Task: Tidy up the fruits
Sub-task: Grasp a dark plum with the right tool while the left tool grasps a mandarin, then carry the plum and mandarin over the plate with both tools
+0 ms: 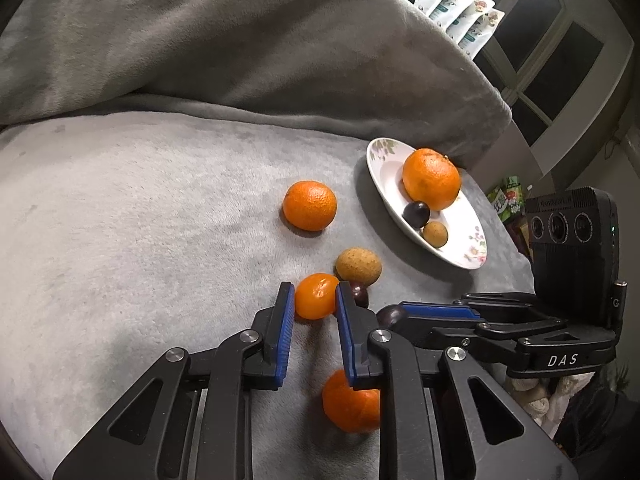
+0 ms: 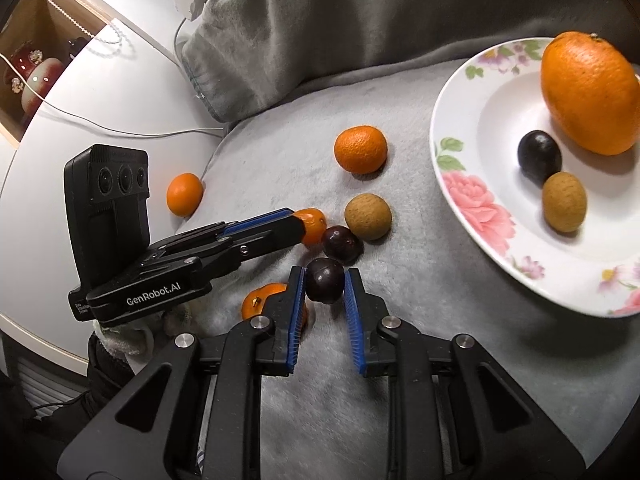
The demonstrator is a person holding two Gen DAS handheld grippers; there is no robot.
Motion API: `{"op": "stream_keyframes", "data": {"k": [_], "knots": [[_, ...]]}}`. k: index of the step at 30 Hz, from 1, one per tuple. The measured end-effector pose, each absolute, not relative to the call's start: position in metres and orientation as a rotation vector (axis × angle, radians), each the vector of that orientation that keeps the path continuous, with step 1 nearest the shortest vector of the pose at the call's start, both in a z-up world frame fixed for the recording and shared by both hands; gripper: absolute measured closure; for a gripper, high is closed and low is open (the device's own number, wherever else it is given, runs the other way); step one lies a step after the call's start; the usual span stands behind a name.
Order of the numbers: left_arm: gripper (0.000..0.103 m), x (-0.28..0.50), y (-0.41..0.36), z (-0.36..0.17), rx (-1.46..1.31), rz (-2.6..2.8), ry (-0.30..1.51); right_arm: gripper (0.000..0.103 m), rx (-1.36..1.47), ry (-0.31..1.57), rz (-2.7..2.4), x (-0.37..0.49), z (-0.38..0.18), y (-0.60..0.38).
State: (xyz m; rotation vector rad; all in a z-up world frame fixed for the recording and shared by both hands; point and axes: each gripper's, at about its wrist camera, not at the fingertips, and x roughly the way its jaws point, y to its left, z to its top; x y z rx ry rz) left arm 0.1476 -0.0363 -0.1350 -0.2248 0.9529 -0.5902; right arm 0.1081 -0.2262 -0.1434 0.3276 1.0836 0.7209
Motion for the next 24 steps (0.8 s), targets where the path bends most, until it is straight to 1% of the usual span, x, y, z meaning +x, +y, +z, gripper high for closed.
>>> {"op": "stream_keyframes", "data": {"k": [14,24], "knots": [[0.084,0.145,-0.034,-0.11,-0.249,-0.597,0.891,0.082,0.251,0.976,0.665,0.093,-0.115,-0.245],[0.084,0.152,-0.058,-0.095,-0.258,-0.633,0.856,0.082,0.24,0.913,0.594,0.089,-0.1,-0.276]]}}
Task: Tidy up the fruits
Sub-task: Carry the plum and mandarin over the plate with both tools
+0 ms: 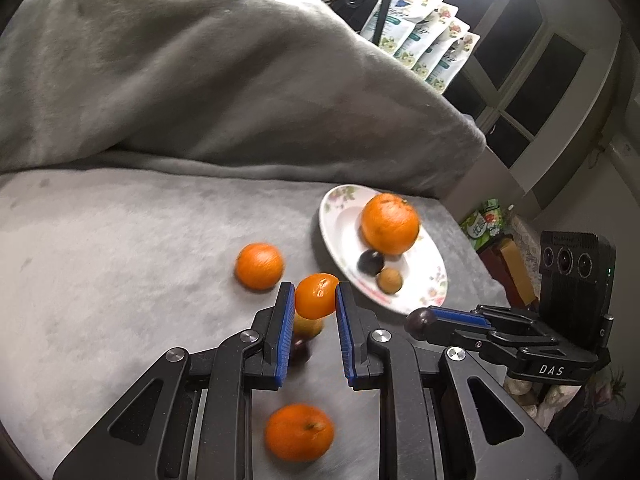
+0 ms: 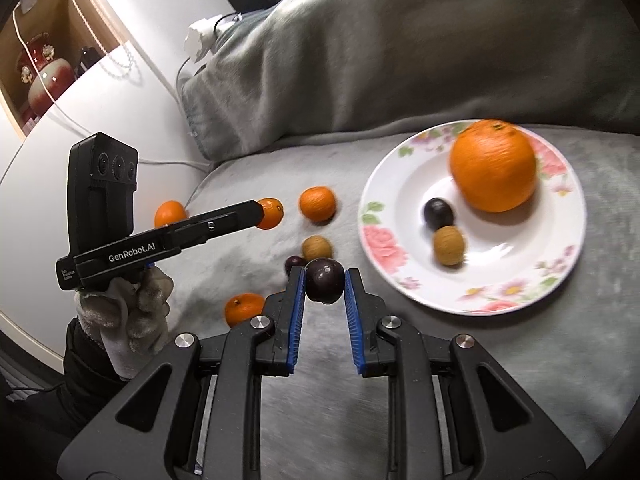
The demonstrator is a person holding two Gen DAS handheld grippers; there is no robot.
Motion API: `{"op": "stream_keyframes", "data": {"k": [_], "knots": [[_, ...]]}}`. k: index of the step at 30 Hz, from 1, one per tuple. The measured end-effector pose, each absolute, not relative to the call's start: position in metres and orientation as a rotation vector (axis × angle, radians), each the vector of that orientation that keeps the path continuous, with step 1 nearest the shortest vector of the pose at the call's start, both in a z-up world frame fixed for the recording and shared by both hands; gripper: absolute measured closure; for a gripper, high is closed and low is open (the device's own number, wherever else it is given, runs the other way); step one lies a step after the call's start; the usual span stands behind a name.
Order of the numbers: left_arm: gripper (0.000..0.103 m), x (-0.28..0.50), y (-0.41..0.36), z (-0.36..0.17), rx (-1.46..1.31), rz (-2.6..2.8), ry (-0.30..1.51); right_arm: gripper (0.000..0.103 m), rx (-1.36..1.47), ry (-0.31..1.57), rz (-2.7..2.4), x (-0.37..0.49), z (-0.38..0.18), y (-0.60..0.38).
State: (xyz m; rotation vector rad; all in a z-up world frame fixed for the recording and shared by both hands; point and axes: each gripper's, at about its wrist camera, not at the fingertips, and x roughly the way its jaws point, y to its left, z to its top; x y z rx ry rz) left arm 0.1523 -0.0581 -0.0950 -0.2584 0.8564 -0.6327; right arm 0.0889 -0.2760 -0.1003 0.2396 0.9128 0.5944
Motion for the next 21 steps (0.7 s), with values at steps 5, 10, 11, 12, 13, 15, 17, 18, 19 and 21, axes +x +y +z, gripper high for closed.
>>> {"op": "stream_keyframes", "data": {"k": [5,10,11,12,13,15,17,18,19,21], "knots": [[0.084,0.157,-0.076,-0.091,-0.244,-0.658,0.854,0.082,0.22,0.889,0.544,0.086,-0.095,-0.296],[0.084,0.163,-0.092,-0.09,-0.225,-0.672,0.86,0.082,0.19,0.867,0.488,0.085,-0.092,-0.314],[0.084,0.165,-0.095,-0.09,-0.222,-0.673,0.862,0.082,0.18,0.862,0.475,0.085,-0.091,-0.317],[0.084,0.167,-0.097,-0.09,-0.219,-0.673,0.864,0.082,0.173,0.859,0.466,0.085,-0.091,-0.319],[0.084,0.168,-0.099,-0.089,-0.215,-0.673,0.865,0.082,0.164,0.856,0.455,0.086,-0.09,-0.322],[0.084,0.172,-0.103,-0.089,-0.204,-0.669,0.868,0.082,0.147,0.847,0.435,0.085,-0.09,-0.327],[0.084,0.175,-0.107,-0.089,-0.193,-0.667,0.872,0.082,0.13,0.84,0.417,0.086,-0.091,-0.332],[0.084,0.177,-0.11,-0.089,-0.185,-0.665,0.874,0.082,0.124,0.837,0.41,0.087,-0.091,-0.334],[0.084,0.179,-0.111,-0.088,-0.181,-0.664,0.875,0.082,0.119,0.835,0.402,0.088,-0.092,-0.336],[0.084,0.183,-0.116,-0.088,-0.169,-0.662,0.878,0.082,0.112,0.83,0.391,0.089,-0.092,-0.339]]}}
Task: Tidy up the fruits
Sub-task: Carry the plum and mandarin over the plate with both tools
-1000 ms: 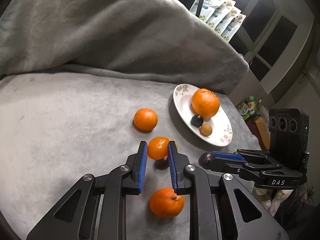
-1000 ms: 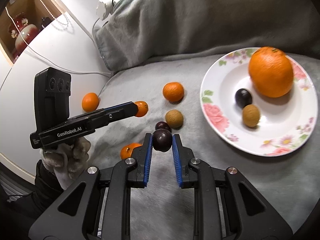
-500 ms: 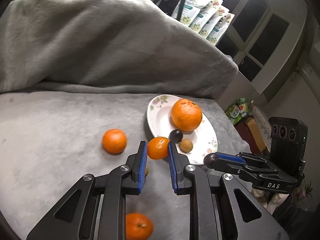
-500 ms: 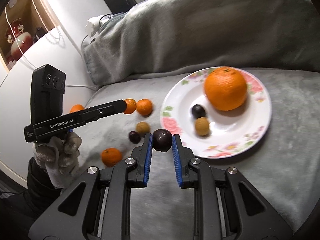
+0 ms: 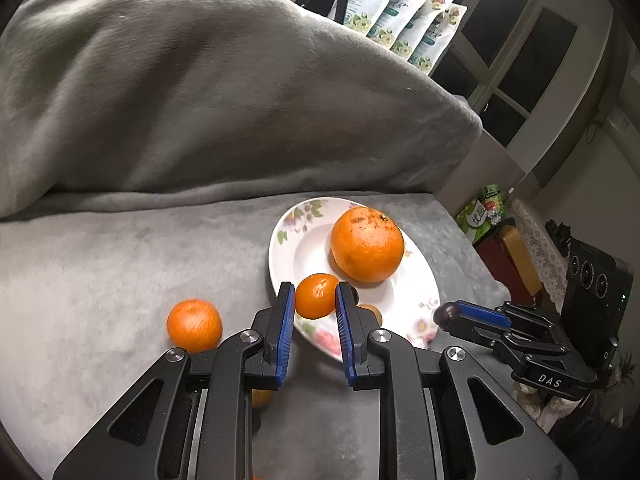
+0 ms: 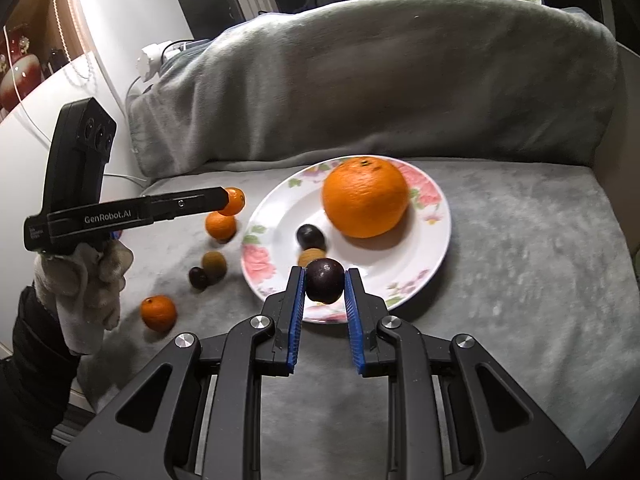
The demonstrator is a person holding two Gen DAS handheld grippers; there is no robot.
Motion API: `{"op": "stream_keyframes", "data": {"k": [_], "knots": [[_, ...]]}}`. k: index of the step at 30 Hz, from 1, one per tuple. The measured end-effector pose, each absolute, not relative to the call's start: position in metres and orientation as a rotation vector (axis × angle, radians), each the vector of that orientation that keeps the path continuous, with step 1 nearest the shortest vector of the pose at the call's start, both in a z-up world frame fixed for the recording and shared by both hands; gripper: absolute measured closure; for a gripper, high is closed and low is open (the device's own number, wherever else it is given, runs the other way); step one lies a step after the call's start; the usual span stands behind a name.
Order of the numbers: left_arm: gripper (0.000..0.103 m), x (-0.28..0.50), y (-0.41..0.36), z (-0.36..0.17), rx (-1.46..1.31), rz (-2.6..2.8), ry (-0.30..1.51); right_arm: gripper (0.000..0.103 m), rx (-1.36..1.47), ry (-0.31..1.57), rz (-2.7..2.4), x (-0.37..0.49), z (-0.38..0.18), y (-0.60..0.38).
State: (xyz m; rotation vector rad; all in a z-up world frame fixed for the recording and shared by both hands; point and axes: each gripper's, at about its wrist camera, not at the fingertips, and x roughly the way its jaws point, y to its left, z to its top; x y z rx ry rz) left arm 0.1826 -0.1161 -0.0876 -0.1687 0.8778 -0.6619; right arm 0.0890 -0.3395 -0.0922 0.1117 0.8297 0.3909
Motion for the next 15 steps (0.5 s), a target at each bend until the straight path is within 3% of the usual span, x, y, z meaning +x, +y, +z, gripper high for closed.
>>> {"op": "stream_keyframes", "data": {"k": [15], "knots": [[0.084,0.201,-0.14,-0.088,-0.143,-0.666,0.889,0.082,0.075,0.823,0.365,0.096,-0.097,-0.342]]}}
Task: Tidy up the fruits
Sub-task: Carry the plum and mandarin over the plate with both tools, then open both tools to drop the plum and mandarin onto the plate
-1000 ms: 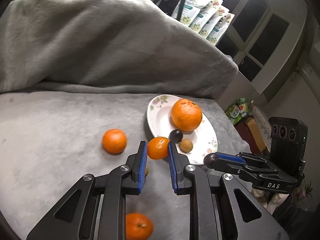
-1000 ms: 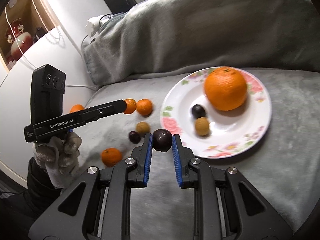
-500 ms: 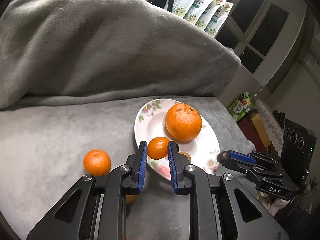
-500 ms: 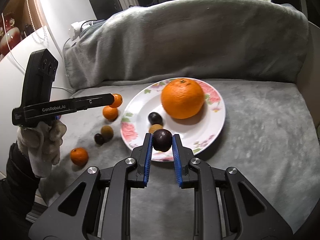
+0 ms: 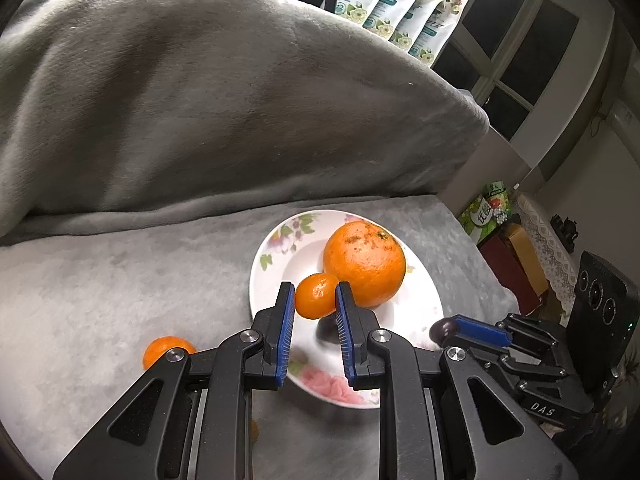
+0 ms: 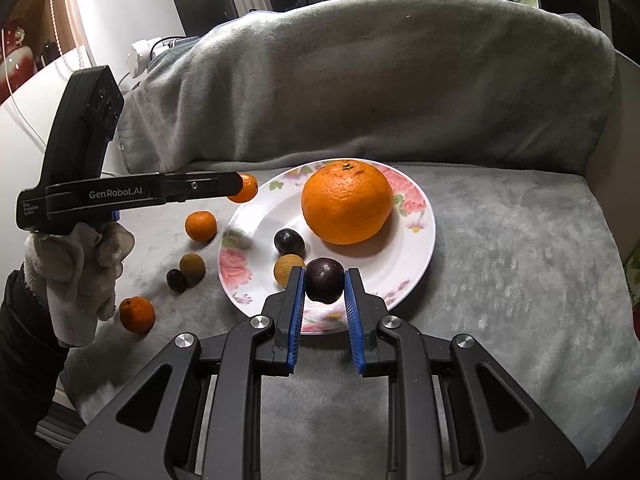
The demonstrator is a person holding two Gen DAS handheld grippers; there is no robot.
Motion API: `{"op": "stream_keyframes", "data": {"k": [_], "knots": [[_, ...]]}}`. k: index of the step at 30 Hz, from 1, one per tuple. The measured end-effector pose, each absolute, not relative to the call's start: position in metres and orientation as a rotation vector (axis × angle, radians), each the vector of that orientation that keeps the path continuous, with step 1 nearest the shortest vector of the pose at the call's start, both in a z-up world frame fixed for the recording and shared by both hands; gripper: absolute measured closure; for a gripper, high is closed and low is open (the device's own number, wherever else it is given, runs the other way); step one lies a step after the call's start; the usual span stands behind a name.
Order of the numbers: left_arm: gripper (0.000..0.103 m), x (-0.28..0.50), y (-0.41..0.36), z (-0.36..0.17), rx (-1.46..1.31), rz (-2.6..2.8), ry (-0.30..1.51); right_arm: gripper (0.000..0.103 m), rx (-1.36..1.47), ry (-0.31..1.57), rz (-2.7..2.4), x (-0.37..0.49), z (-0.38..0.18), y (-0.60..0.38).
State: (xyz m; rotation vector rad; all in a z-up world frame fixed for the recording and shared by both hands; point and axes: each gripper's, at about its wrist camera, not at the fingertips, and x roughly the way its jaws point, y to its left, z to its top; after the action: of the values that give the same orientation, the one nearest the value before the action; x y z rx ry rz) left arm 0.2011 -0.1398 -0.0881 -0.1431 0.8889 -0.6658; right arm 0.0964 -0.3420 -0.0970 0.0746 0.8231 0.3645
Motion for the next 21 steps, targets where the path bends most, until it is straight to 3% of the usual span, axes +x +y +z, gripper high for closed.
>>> {"op": "stream_keyframes", "data": {"k": [8,10,12,14,17,21], "knots": [[0.083,0.2036,-0.1456,-0.0859,-0.149,-0.671,0.884,0.081,0.074,0.822,0.364,0.1015,-0.1012,-0.3409],[0.072,0.2038,-0.1464,-0.0858,-0.149,-0.67,0.884,0.078,0.064,0.823,0.358,0.1019,-0.1017,-0.3395],[0.051,0.2036,-0.1456,-0.0849,-0.155,-0.666,0.88,0.058,0.059,0.822,0.356,0.1021,-0.1019,-0.3385],[0.044,0.2037,-0.1436,-0.0835,-0.169,-0.662,0.874,0.03,0.058,0.805,0.347,0.1006,-0.1,-0.3382],[0.031,0.2036,-0.141,-0.0809,-0.174,-0.648,0.866,0.015,0.055,0.783,0.342,0.0986,-0.0958,-0.3375],[0.025,0.2037,-0.1375,-0.0785,-0.172,-0.634,0.869,0.012,0.035,0.772,0.337,0.0976,-0.0924,-0.334]]}}
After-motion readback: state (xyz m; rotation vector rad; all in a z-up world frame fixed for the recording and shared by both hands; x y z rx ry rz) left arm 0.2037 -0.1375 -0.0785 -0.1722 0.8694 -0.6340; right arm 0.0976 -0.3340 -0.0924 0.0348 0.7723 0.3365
